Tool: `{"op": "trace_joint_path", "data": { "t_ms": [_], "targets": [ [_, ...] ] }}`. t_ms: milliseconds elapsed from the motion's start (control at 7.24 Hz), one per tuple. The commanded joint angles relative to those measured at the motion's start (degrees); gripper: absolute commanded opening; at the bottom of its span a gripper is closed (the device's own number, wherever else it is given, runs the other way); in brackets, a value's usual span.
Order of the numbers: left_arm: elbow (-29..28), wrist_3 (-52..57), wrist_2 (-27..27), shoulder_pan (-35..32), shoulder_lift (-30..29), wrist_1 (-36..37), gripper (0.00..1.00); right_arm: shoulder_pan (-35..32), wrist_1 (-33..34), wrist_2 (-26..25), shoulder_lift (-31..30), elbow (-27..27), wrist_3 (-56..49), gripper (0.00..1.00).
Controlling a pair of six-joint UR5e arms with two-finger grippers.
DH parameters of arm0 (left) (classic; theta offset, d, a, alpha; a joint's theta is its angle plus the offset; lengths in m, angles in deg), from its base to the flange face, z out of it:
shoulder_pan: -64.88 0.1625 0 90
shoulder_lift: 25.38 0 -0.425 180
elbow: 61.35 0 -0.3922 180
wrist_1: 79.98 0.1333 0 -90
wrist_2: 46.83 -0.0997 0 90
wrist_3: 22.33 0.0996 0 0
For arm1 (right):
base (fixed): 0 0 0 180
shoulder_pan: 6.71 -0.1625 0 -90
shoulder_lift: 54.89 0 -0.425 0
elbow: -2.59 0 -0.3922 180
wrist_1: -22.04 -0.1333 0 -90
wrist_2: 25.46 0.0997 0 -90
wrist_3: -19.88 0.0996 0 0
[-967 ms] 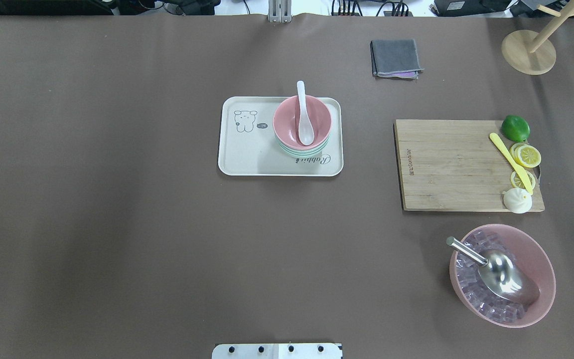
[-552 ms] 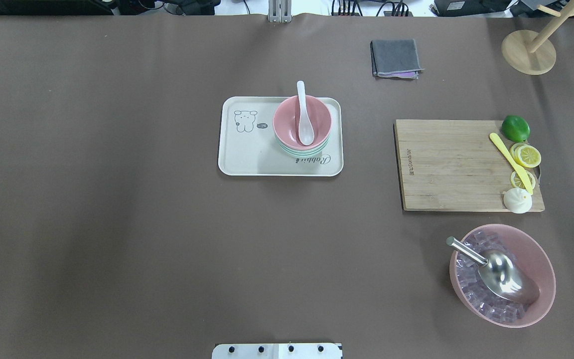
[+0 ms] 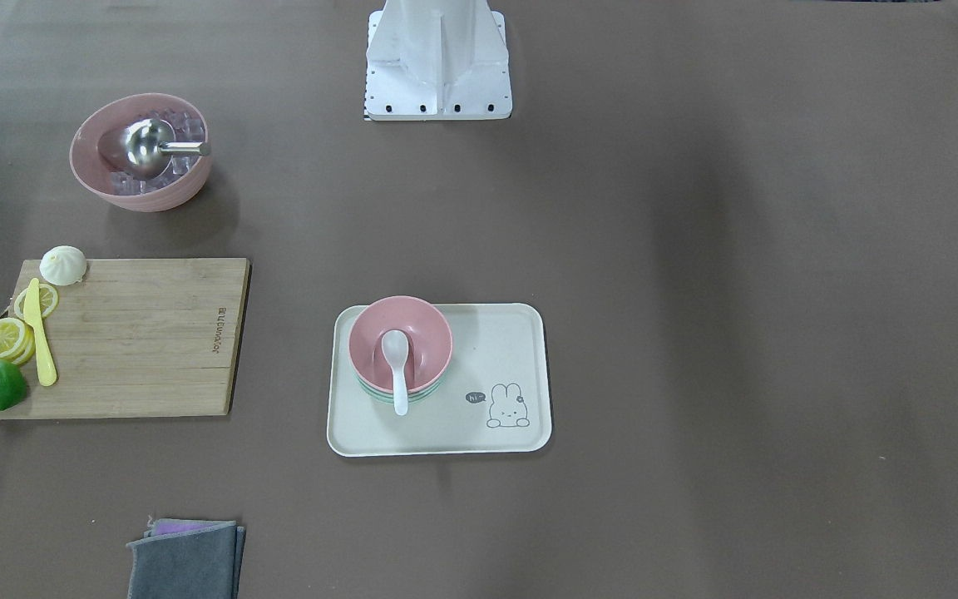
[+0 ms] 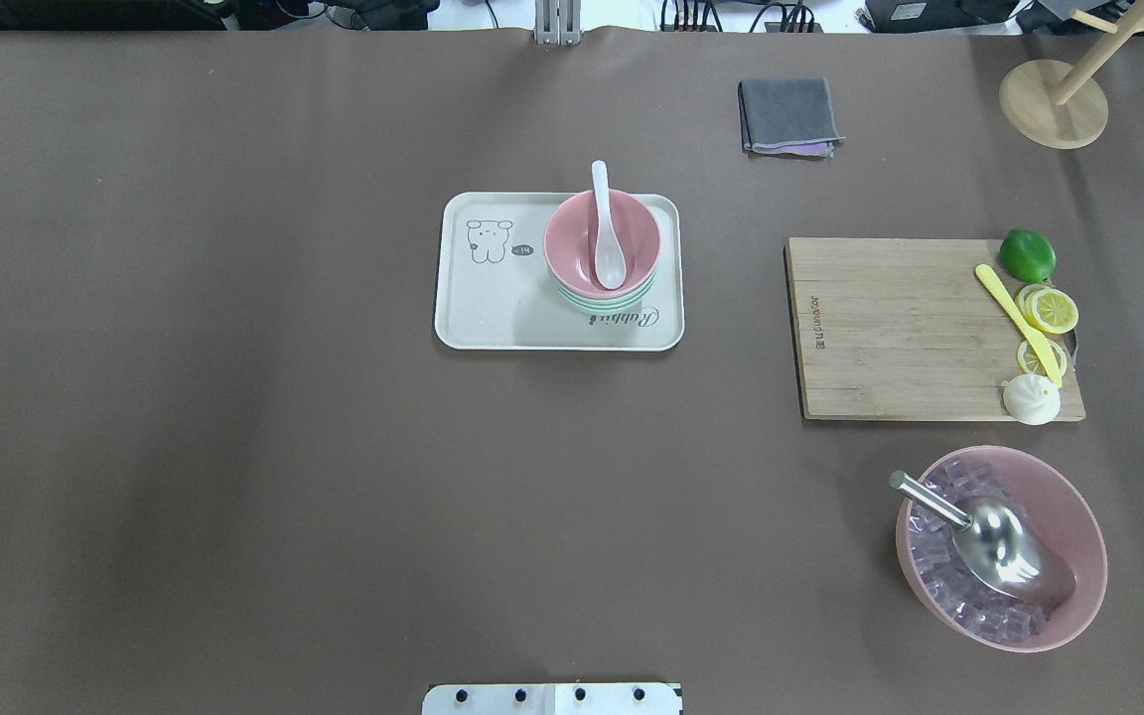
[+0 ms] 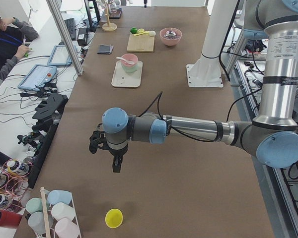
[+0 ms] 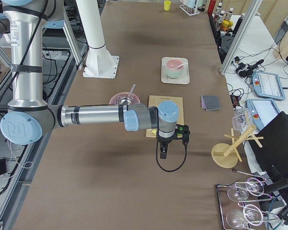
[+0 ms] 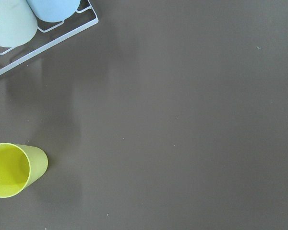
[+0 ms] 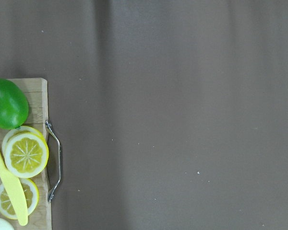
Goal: Stack pink bowl on green and place spoon
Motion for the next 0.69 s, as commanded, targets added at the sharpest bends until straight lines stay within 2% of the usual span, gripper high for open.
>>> {"op": "trace_joint_path", "data": {
  "t_ms": [0,552],
  "targets": [
    [0.0,0.0,0.0,0.0,0.2,0.0,0.99,0.0,-0.1,0.1,-0.4,0.0,0.0,1.00],
    [0.0,0.0,0.1,0.0,0.6,0.0,0.99,0.1,-0.1,0.1,-0.4,0.1,0.0,1.00]
  ]
}}
